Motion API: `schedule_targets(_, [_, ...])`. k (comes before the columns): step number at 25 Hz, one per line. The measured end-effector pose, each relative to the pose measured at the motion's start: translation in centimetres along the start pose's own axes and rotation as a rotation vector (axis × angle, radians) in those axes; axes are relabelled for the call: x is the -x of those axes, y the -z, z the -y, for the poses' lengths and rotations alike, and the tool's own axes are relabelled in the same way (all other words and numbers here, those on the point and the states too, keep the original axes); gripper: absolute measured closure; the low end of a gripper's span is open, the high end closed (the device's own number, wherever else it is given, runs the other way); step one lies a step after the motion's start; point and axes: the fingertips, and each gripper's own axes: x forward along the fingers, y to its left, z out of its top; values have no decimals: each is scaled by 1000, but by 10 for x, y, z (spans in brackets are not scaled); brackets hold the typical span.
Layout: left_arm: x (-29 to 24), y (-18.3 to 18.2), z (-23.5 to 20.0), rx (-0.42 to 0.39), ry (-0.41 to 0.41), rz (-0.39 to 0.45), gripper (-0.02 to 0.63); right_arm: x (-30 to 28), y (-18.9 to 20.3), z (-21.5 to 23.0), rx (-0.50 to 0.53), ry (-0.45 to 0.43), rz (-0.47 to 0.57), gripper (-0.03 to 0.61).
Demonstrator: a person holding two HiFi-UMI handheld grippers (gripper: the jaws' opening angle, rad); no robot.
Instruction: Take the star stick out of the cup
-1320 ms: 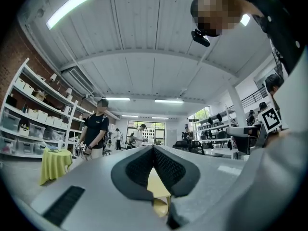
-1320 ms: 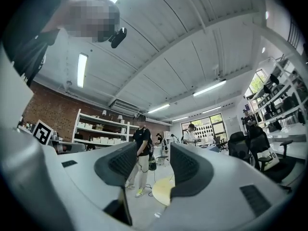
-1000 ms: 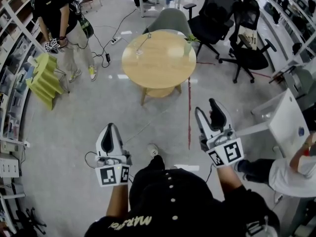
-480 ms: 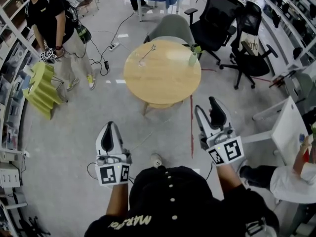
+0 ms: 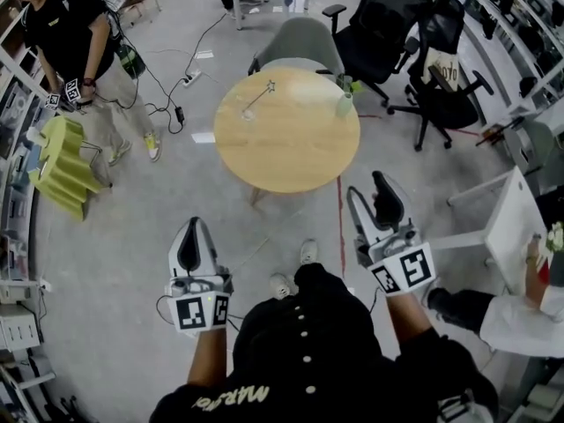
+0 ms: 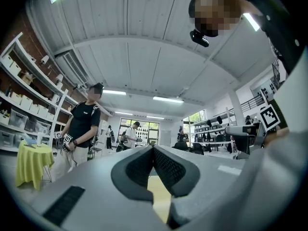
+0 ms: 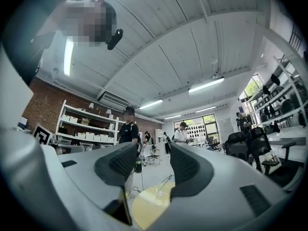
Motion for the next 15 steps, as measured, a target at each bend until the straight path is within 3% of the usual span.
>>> schedule_targets(7, [-69,11,-16,-17,-23,-6,617,-65,20,43,-30,-15,17,370])
schedule_targets(15, [-187,4,-32,-56,-38,20,617,-169,26,109,-28,-42,48,370])
